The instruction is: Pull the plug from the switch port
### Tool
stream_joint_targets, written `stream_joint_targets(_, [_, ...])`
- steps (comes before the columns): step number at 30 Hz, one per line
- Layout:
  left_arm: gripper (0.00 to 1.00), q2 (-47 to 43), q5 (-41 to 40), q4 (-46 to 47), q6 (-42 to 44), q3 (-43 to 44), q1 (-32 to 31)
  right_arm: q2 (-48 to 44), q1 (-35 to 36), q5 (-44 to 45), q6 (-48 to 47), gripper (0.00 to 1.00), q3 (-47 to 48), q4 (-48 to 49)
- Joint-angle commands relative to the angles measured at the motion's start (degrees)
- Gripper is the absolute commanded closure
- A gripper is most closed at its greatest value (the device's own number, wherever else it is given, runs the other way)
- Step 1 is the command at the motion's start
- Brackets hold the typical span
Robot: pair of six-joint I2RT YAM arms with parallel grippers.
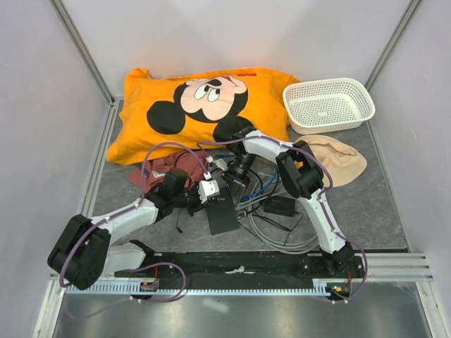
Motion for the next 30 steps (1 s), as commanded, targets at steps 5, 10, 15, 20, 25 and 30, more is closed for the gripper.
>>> stream_joint_targets(5, [0.99,2.09,-4.11,-7.64,1.36,-2.16,0.38,1.10,-1.20,16.63,-2.20,1.00,-4.26,1.56])
stream_joint_targets(10, [0.98,2.18,-4.11,-7.64,1.36,-2.07,0.38,1.36,-1.90,15.93,-4.57,1.00,-4.97,1.56])
stream_joint_targets(15, [0.99,2.53,-4.11,-7.73,1.36,-1.98,0.38,1.45,-3.31,15.40,-7.55,1.00,-5.15,1.74])
stream_joint_targets(20, [0.98,2.88,-4.11,-7.73,1.27,-1.81,0.38,1.97,-4.10,14.87,-9.05,1.00,-4.71,1.56])
stream_joint_targets(25, [0.99,3.32,-4.11,-7.73,1.45,-1.63,0.38,2.77,-4.10,15.14,-9.49,1.00,-3.39,0.86])
stream_joint_targets(30, [0.99,3.50,-4.11,-7.73,1.36,-1.37,0.38,2.77,-4.10,15.66,-9.76,1.00,-3.12,0.69])
